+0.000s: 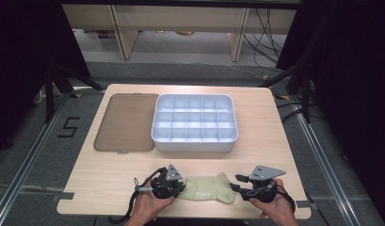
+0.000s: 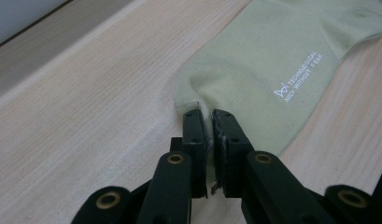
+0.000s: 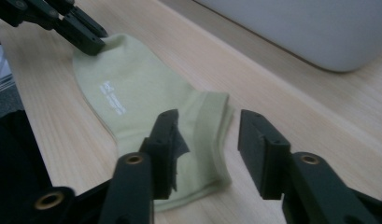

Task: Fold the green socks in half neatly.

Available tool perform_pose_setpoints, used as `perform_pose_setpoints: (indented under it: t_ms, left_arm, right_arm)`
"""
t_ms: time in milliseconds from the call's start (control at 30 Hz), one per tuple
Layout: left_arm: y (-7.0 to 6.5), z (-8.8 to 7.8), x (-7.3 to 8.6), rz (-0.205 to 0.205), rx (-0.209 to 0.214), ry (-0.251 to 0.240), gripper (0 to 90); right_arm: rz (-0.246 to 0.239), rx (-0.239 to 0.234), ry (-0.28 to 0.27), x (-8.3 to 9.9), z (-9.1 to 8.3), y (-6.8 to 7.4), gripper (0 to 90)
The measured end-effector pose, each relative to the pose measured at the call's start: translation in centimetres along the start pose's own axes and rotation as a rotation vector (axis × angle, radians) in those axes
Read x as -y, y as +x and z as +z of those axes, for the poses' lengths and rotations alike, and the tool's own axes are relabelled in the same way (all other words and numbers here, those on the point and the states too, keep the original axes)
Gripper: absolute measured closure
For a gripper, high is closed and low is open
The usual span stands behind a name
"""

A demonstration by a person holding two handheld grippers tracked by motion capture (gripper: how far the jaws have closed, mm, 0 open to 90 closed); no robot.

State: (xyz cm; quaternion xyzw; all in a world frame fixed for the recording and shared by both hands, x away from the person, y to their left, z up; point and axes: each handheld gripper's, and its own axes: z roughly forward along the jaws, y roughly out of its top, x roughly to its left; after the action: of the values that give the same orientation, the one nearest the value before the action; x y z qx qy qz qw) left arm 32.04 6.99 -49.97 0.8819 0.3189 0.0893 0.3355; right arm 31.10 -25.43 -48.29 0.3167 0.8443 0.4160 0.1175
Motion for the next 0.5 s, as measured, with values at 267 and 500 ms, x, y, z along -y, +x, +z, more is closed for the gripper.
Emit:
perform_pose_setpoints:
  t_ms: [267,500]
  left_arm:
    - [0.0,-0.9,-0.1,-0.017,-0.013,-0.028,83.8]
    - [0.1,-2.0,-0.5,-0.036,-0.016,-0.046,83.7]
  right_arm:
    - [-0.057,-0.026,-0.018,-1.9,2.3,1.3,85.4]
    - [-0.092,-0.076,0.029,-3.8,6.2,1.6,87.1]
